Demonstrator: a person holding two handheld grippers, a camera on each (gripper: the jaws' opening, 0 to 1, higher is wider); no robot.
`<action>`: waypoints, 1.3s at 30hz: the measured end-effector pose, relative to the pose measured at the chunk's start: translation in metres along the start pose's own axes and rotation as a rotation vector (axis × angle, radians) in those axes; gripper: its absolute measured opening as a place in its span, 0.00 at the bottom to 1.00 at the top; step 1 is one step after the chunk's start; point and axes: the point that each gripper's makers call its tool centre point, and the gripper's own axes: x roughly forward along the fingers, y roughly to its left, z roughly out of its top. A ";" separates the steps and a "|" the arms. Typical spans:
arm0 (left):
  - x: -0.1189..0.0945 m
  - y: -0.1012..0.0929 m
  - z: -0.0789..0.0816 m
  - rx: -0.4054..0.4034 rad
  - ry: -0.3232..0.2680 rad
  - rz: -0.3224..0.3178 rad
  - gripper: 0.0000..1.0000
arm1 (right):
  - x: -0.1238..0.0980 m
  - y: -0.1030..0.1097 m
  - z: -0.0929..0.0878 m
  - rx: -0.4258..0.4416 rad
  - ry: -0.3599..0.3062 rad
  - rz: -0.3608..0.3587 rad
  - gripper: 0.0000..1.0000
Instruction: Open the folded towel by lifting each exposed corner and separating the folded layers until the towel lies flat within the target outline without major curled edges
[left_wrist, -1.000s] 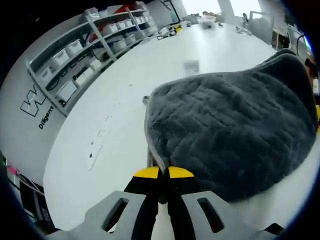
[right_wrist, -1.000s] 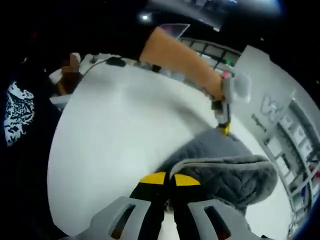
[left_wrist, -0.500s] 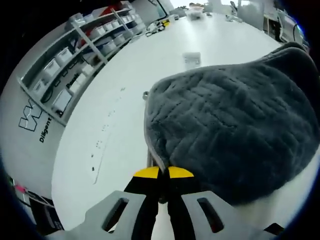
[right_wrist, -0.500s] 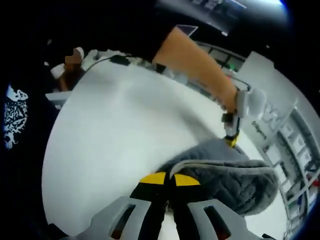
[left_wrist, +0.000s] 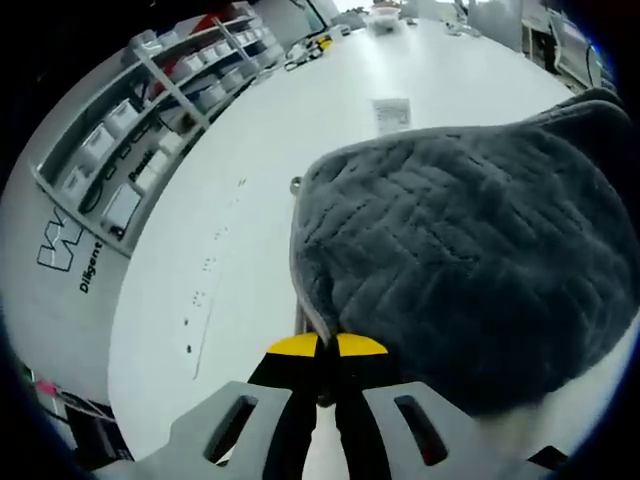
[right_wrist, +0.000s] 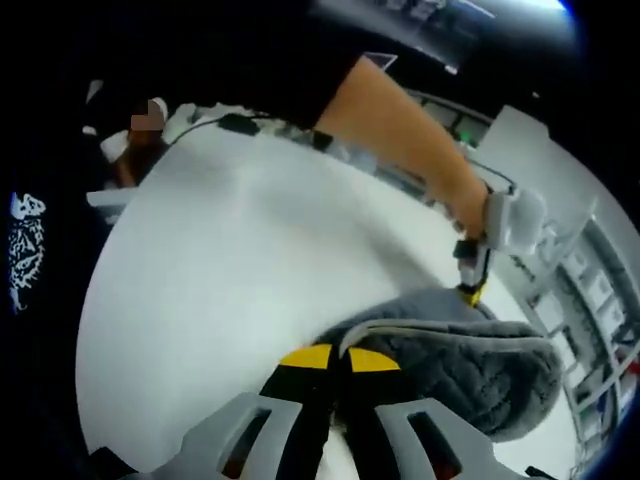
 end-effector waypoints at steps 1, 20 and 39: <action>0.000 0.000 0.000 -0.003 0.000 -0.001 0.02 | 0.000 0.000 0.000 -0.003 0.002 0.000 0.00; 0.002 0.003 0.000 -0.010 0.009 0.007 0.02 | 0.001 0.002 0.002 0.002 0.007 0.010 0.00; 0.004 0.007 0.000 -0.017 -0.003 0.021 0.02 | 0.004 0.012 0.011 0.013 -0.011 0.053 0.00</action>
